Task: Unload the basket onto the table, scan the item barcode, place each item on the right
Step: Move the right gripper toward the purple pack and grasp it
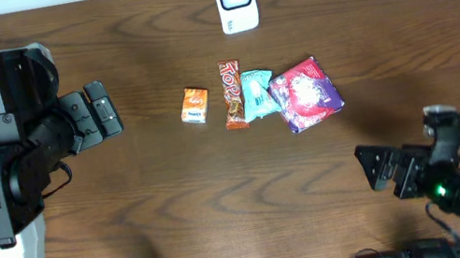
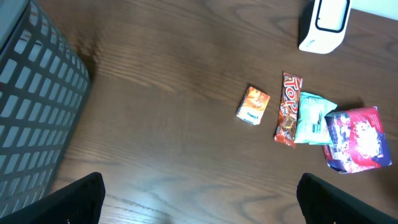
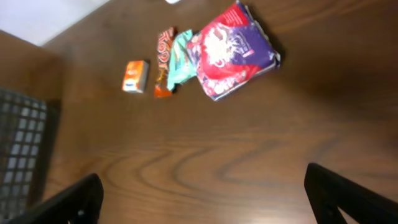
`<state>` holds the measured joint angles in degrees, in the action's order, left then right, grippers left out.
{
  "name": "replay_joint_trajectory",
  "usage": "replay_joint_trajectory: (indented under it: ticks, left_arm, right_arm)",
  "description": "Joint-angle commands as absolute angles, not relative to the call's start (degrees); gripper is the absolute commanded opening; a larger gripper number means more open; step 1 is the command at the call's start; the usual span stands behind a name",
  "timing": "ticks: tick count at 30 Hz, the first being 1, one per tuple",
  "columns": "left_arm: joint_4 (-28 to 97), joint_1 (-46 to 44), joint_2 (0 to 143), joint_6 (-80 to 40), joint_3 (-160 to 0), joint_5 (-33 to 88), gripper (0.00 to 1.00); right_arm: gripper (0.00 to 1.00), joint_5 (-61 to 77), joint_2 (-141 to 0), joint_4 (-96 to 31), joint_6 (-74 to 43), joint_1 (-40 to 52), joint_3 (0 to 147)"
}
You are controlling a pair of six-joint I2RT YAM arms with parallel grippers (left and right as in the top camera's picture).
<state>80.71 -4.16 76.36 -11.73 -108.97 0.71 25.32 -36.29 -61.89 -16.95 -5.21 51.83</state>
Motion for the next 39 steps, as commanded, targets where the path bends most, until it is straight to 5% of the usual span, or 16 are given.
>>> replay_joint_trajectory:
  ticks: [1, 18, 29, 39]
  left_arm:
    - [80.77, -3.92, 76.29, -11.2, -109.19, 0.4, 0.98]
    - [80.77, -3.92, 76.29, -11.2, -109.19, 0.4, 0.98]
    - [80.77, -3.92, 76.29, -11.2, -109.14, 0.4, 0.98]
    - [80.77, -3.92, 76.29, -11.2, -109.14, 0.4, 0.98]
  right_arm:
    - [0.99, 24.29, -41.8, -63.2, -12.34, -5.19, 55.66]
    - [0.99, 22.83, -57.69, -55.75, -12.97, -5.19, 59.46]
    - [0.99, 22.61, -92.31, -79.48, -0.25, -4.08, 91.5]
    - [0.99, 22.81, -103.79, -67.64, -4.36, -4.01, 94.8]
